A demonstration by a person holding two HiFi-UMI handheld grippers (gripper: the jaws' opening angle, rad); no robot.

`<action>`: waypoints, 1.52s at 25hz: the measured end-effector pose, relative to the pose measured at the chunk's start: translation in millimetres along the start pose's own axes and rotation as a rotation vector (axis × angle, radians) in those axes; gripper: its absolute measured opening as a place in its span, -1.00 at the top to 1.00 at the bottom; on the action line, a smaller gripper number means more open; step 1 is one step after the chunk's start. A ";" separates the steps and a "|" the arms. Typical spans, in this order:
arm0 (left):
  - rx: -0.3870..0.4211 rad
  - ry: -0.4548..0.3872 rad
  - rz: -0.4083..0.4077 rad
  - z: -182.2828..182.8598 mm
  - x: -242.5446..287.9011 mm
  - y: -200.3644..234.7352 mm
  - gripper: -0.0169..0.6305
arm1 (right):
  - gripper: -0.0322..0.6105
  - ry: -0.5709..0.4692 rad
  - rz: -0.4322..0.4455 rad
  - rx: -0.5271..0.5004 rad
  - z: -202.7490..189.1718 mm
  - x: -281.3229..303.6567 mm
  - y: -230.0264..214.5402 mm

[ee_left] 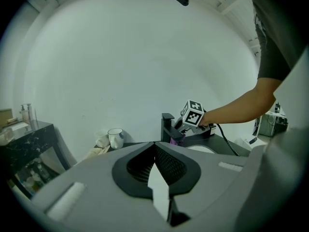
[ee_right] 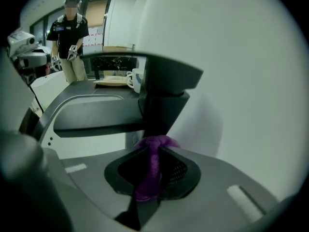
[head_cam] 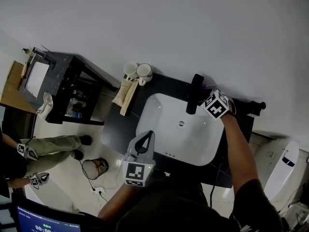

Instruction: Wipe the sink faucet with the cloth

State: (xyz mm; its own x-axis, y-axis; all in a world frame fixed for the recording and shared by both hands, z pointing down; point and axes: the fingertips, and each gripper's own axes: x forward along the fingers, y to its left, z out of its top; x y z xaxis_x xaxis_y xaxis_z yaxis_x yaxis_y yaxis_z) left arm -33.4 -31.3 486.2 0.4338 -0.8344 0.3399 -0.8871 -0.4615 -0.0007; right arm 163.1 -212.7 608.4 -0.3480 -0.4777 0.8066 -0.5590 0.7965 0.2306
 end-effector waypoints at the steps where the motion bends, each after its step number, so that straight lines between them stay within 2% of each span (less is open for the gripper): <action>1: -0.002 0.001 0.003 -0.6 -0.1 0.8 0.90 | 0.72 0.015 0.006 -0.002 -4.3 5.6 1.2; 9: -0.020 0.016 0.039 -10.5 -3.9 13.0 0.90 | 0.72 0.014 0.051 0.116 -14.9 23.1 5.0; 12: -0.025 0.003 0.035 -7.4 -3.1 12.9 0.90 | 0.72 0.028 0.044 0.115 -15.5 23.8 4.6; 17: -0.030 -0.015 0.020 -0.4 -2.5 14.6 0.90 | 0.71 -0.035 -0.044 0.134 -16.6 18.2 2.2; 22: -0.031 -0.028 0.007 1.6 -5.7 18.5 0.90 | 0.71 -0.134 -0.127 0.253 -24.7 -12.7 -2.5; 27: -0.035 -0.038 -0.011 1.8 -7.1 17.3 0.90 | 0.71 -0.178 -0.176 0.251 -34.9 -53.2 5.8; 30: -0.036 -0.050 -0.020 4.3 -8.0 16.8 0.90 | 0.71 -0.182 -0.126 0.243 -43.3 -68.3 26.6; 34: -0.045 -0.055 -0.018 0.8 -11.7 18.5 0.90 | 0.71 -0.225 0.011 0.237 -42.9 -72.2 62.7; 36: -0.049 -0.052 -0.007 -2.5 -13.6 23.2 0.90 | 0.71 -0.299 0.076 0.293 -33.1 -70.7 72.5; 38: -0.050 -0.053 0.004 -3.2 -14.7 29.4 0.90 | 0.71 -0.366 0.104 0.371 -22.4 -65.4 70.2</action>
State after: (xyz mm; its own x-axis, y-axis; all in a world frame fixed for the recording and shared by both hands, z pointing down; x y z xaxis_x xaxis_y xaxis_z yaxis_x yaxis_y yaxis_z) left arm -66.3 -31.6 484.2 0.4370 -0.8516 0.2894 -0.8950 -0.4438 0.0458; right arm 163.4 -117.2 584.0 -0.6186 -0.5538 0.5574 -0.7130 0.6937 -0.1021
